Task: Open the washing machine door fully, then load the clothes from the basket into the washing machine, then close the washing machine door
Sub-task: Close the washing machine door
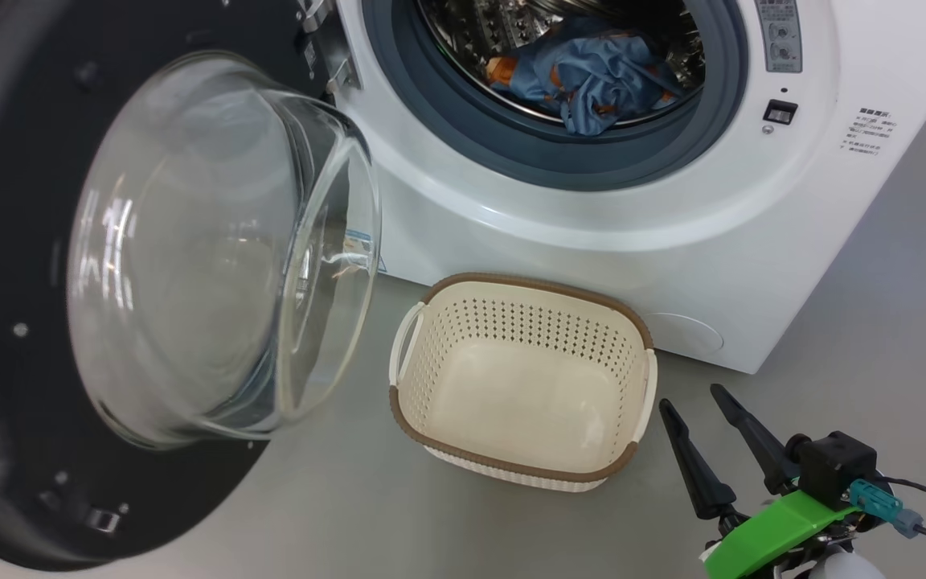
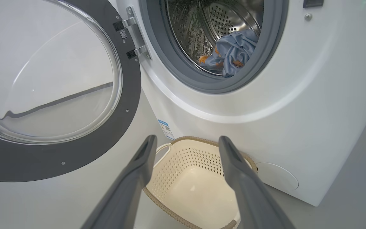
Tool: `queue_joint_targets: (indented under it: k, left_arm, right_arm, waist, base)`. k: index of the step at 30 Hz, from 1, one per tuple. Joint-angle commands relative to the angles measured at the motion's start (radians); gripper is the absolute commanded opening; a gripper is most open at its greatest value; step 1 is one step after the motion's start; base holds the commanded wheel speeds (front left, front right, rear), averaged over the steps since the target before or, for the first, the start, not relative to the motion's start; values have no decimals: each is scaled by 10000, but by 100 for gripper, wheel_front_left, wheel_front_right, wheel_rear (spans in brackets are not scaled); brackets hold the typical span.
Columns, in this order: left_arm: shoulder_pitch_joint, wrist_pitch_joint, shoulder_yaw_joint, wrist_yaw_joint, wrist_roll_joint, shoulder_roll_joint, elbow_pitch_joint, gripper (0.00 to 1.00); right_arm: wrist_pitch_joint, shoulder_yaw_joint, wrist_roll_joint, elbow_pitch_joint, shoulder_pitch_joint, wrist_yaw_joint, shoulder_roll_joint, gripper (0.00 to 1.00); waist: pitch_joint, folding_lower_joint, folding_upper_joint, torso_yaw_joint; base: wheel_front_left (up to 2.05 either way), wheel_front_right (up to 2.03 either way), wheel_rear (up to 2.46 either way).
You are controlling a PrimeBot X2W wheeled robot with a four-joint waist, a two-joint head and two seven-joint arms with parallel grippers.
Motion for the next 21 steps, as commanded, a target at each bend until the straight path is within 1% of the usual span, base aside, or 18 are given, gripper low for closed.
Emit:
queue_joint_targets:
  k: [1,2,7,13,16,21]
  left_arm:
    - [-89,282,384,-102,11,384,-613,0]
    - [-89,282,384,-102,11,384,-613,0]
    - [57,825,301,-102,-3,38,-1562,0]
    - [115,1402,346,-102,-168,-486,-2517,0]
    - [141,1625,278,-102,-48,-700,-2886,0]
    - [-17,1816,85,-102,84,-1213,-3401,0]
  right_arm:
    - [-48,155,128,-276,84,16,-17,100]
    - [-48,155,128,-276,84,16,-17,100]
    - [-48,87,129,-319,216,16,6,100]
    - [-48,32,142,-373,320,16,50,100]
    - [-48,33,146,-395,341,16,84,100]
    - [-48,-30,126,-433,375,16,142,100]
  waist:
    - [-63,0,-1,-61]
    - [-63,0,-1,-61]
    - [-203,0,-1,-193]
    - [-312,0,-1,-446]
    - [-340,0,-1,-614]
    - [-357,0,-1,-918]
  base:
    - [0,0,0]
    - [0,0,0]
    - [0,0,0]
    - [0,0,0]
    - [0,0,0]
    - [0,0,0]
